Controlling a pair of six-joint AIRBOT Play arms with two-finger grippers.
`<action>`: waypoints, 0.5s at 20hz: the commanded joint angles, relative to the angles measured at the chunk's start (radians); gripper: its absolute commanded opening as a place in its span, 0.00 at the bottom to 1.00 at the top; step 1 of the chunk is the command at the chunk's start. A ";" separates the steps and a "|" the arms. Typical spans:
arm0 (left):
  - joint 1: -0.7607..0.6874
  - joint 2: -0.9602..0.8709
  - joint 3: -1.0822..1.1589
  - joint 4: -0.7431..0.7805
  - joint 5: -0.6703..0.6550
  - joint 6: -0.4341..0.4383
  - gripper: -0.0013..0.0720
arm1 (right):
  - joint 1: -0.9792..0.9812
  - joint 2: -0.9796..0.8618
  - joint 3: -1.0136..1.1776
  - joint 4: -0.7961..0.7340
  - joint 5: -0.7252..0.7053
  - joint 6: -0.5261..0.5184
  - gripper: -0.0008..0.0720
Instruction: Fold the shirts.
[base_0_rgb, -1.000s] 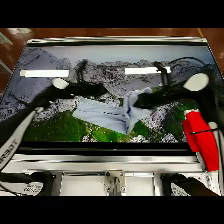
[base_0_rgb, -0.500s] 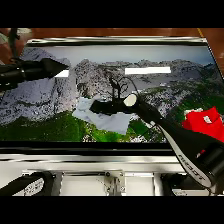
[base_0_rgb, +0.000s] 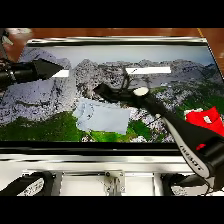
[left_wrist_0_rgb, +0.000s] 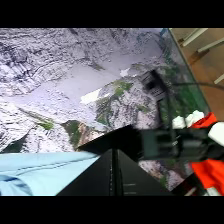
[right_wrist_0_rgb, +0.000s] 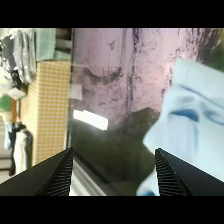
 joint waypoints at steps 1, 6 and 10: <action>0.001 0.002 0.000 0.146 -0.007 -0.005 0.07 | -0.188 0.049 0.003 -0.412 0.362 0.185 0.86; 0.001 0.002 0.000 0.508 -0.056 -0.144 0.07 | -0.291 0.051 -0.038 -1.015 0.695 0.438 0.89; 0.000 0.002 0.000 0.455 -0.084 -0.154 0.07 | -0.225 -0.032 -0.094 -0.808 0.546 0.408 0.89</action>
